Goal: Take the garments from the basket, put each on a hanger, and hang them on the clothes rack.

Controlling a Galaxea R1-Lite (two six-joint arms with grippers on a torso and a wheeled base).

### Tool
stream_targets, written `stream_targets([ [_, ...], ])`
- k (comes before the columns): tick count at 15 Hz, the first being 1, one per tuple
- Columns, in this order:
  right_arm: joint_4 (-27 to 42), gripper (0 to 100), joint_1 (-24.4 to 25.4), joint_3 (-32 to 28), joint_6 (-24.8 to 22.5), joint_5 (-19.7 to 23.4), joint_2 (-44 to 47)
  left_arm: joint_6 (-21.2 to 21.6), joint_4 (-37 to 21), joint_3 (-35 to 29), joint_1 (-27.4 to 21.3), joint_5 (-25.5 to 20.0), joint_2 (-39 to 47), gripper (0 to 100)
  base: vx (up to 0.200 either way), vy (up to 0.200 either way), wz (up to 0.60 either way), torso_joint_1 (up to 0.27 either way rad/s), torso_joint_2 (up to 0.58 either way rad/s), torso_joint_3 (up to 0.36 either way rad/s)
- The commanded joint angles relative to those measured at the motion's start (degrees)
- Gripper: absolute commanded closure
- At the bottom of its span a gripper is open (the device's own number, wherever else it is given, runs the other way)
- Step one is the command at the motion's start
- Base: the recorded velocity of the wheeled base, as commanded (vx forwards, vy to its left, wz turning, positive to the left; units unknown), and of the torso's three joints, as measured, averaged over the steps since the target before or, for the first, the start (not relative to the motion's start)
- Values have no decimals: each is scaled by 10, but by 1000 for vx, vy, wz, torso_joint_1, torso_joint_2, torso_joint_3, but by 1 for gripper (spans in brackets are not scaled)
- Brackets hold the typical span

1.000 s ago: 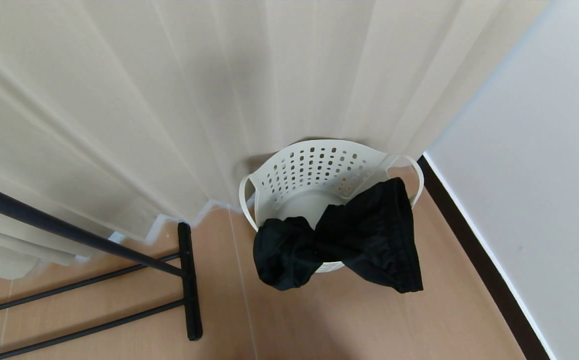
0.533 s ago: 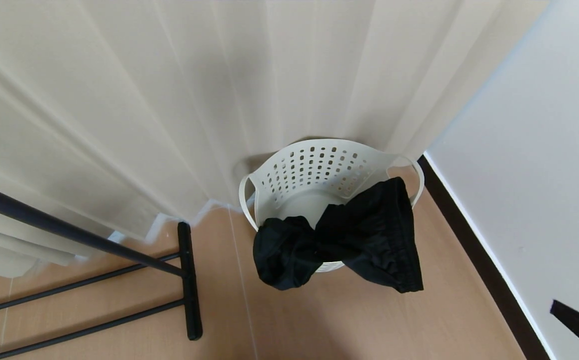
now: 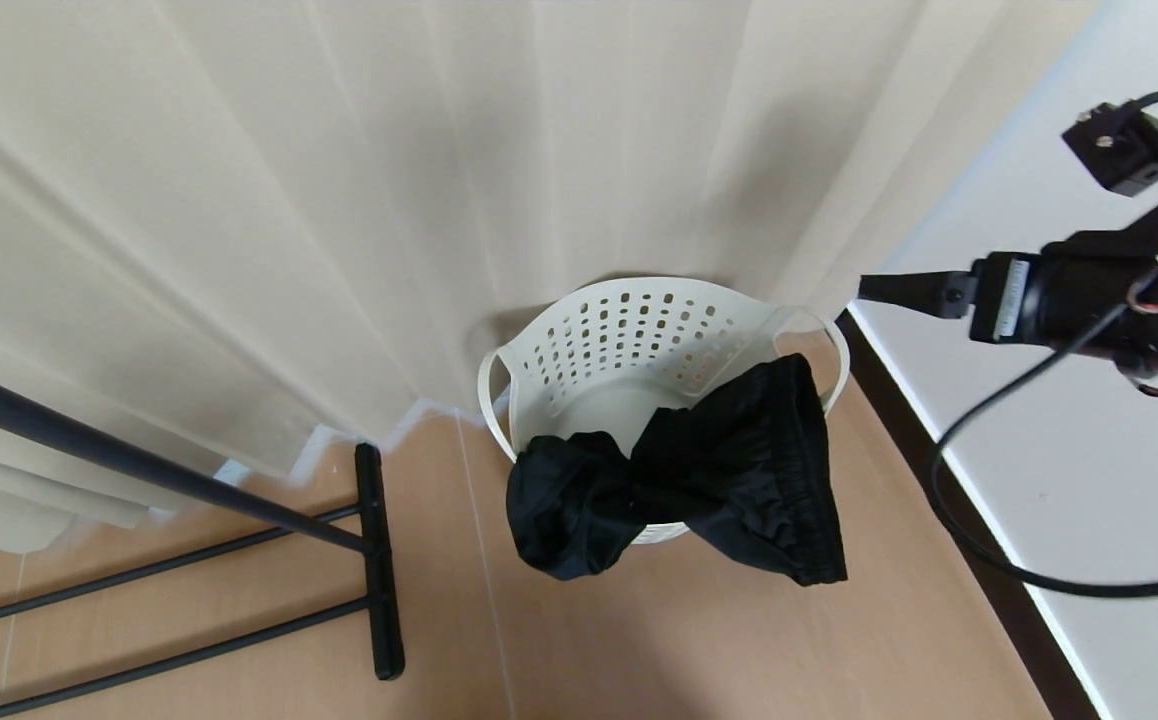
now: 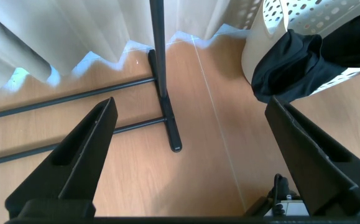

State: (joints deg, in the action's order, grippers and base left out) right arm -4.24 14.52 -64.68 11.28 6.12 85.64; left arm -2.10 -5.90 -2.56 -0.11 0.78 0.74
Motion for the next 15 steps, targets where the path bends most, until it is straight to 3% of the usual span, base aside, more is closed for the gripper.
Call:
stream_targets([
  [1,1,0,5,-88,4,0,128,0,0,0,0,0,0,0,0,0,0,0,0,0],
  [2,2,0,6,-122,5,-2,178,0,0,0,0,0,0,0,0,0,0,0,0,0],
  [4,0,0,11,-125,5,-15,212,0,0,0,-1,0,0,0,0,0,0,0,0,0],
  [10,1,0,9,-127,3,-49,214,0,0,0,0,0,0,0,0,0,0,0,0,0],
  [15,35,0,12,-146,5,-53,240,0,0,0,-1,0,0,0,0,0,0,0,0,0],
])
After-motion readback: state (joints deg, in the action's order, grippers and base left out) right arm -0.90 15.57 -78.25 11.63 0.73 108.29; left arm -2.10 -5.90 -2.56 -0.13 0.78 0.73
